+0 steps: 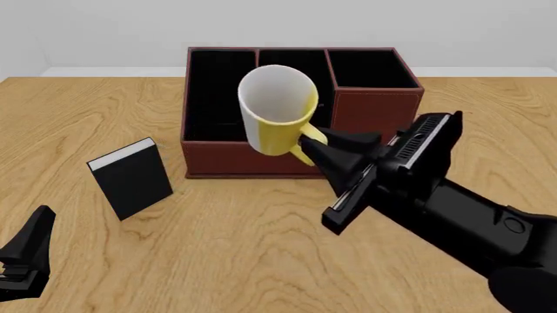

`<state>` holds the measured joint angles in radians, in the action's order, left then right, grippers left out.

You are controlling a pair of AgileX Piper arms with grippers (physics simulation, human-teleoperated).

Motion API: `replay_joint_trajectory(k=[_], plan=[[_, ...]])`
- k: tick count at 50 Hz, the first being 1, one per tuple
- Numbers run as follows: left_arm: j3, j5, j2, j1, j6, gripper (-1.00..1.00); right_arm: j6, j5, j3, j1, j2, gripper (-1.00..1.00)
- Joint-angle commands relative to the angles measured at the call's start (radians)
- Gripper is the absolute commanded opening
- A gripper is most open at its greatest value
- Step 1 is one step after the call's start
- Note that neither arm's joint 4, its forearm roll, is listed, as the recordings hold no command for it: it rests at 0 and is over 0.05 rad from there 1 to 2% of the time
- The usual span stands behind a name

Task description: Pick up the yellow and white mug and place it to the right of the caddy.

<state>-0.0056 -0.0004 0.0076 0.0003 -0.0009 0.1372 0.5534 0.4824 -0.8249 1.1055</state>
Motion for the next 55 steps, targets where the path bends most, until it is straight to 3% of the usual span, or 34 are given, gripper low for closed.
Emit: replay_joint_trajectory(k=[1,55], plan=[[0.0,0.0,0.0,0.0,0.0,1.0,0.001,-0.033,-0.017,0.037,-0.066,-1.0],[0.0,0.0,0.0,0.0,0.0,1.0,0.003,-0.118,-0.079,0.156,-0.232,-1.0]])
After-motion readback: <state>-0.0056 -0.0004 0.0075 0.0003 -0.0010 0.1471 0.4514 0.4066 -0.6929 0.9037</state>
